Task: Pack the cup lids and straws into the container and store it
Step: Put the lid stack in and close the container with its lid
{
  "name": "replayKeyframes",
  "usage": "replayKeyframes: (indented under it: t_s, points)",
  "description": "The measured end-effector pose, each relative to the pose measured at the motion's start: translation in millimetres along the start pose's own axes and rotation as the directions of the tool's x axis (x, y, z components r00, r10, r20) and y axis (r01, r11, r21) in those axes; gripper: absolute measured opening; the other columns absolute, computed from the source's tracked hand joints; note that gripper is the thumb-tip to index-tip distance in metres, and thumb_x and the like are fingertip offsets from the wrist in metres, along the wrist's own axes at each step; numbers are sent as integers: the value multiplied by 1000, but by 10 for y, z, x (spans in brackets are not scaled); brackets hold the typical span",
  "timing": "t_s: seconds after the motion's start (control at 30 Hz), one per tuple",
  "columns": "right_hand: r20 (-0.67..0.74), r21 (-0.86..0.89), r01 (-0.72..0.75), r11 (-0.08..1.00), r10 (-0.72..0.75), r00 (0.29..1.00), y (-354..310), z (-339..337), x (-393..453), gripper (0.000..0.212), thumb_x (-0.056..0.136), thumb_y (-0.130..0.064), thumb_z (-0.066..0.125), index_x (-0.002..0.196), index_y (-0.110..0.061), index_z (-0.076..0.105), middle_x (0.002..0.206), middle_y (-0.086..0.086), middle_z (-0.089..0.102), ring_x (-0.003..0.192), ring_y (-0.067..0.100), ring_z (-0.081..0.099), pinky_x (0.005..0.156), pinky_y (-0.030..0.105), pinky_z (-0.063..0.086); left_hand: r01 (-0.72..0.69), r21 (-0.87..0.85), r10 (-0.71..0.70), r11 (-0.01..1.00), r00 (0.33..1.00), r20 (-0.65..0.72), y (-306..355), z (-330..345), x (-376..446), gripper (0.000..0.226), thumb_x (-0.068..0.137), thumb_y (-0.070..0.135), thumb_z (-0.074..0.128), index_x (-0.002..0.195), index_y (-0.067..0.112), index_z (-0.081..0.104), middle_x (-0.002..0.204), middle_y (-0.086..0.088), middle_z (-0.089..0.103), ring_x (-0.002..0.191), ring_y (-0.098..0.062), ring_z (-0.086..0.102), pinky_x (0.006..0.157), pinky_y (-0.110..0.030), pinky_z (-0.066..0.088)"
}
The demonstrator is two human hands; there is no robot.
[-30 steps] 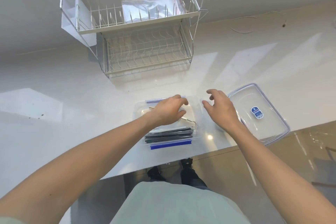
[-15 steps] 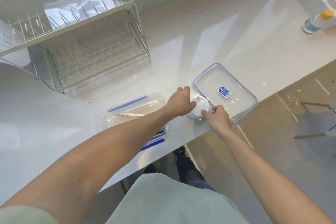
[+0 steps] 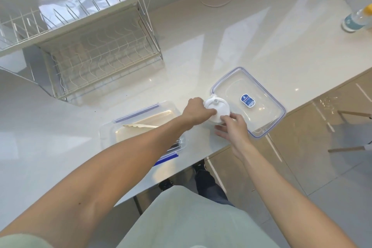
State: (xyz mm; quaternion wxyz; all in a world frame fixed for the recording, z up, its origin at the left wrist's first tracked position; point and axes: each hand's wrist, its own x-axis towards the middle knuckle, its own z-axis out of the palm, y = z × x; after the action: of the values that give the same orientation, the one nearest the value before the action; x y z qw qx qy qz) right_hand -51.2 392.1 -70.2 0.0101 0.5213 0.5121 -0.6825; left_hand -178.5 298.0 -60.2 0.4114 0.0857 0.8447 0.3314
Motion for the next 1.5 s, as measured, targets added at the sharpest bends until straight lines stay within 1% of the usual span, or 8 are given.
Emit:
replayKeyframes:
  t_s: [0.13, 0.3, 0.4, 0.77, 0.9, 1.0, 1.33, 1.5]
  points:
    - [43, 66, 118, 991, -121, 992, -349, 139, -94, 31, 95, -17, 68, 122, -7, 56, 96, 13, 69, 80, 30, 74, 77, 42, 64, -94, -136, 84, 986, 993, -78, 126, -367, -154, 22, 82, 35, 73, 89, 18, 61, 96, -7, 65, 79, -22, 60, 59, -29, 44]
    - [184, -23, 271, 962, -263, 947, -773, 533, -221, 31, 90, -20, 74, 117, -10, 60, 93, 10, 71, 72, 24, 72, 71, 39, 65, -91, -341, 46, 936, 989, -138, -28, -1054, -444, 40, 79, 43, 80, 103, 17, 61, 100, -7, 72, 83, -19, 66, 72, -34, 49]
    - [303, -101, 353, 930, -310, 901, -899, 908, -311, 31, 89, -23, 76, 114, -12, 63, 90, 7, 74, 70, 20, 73, 67, 36, 64, -106, -413, 32, 905, 983, -182, -280, -1431, -676, 33, 79, 44, 81, 97, 19, 67, 90, -1, 73, 80, -16, 67, 73, -32, 51]
    - [578, -357, 366, 859, -105, 809, -345, 1879, -550, 33, 89, -19, 76, 119, -10, 66, 99, 15, 75, 72, 23, 73, 64, 34, 60, -28, -545, -152, 838, 947, -283, -1638, -1680, -1315, 38, 80, 40, 84, 102, 11, 71, 101, -13, 75, 88, -20, 70, 82, -35, 57]
    - [615, -410, 353, 841, -30, 788, -181, 1941, -529, 32, 90, -15, 75, 120, -9, 69, 104, 17, 74, 71, 23, 72, 61, 31, 60, -4, -512, -184, 859, 931, -315, -1901, -1585, -1358, 41, 79, 42, 83, 103, 11, 74, 90, -6, 70, 83, -18, 63, 75, -33, 51]
    - [644, -453, 379, 807, 3, 765, -101, 1929, -508, 30, 89, -11, 74, 119, -12, 72, 102, 19, 74, 72, 24, 71, 67, 37, 64, 26, -437, -220, 899, 891, -398, -2020, -1541, -1381, 51, 77, 45, 81, 117, 18, 66, 100, 3, 68, 91, -14, 65, 76, -25, 49]
    - [700, -470, 442, 764, 18, 714, 52, 1877, -417, 27, 91, -12, 73, 113, -25, 76, 94, 5, 80, 77, 23, 74, 74, 38, 66, 19, -130, -80, 991, 868, -490, -2105, -1449, -1480, 50, 76, 45, 82, 117, 23, 65, 93, 7, 67, 89, -16, 65, 79, -31, 53]
    - [685, -522, 437, 733, 53, 727, 203, 1890, -400, 27, 91, -14, 72, 114, -27, 77, 99, 5, 80, 83, 25, 75, 77, 39, 66, 60, 117, 8, 991, 860, -510, -2133, -1355, -1479, 44, 85, 45, 74, 122, 21, 68, 115, 0, 61, 101, -19, 62, 85, -32, 49]
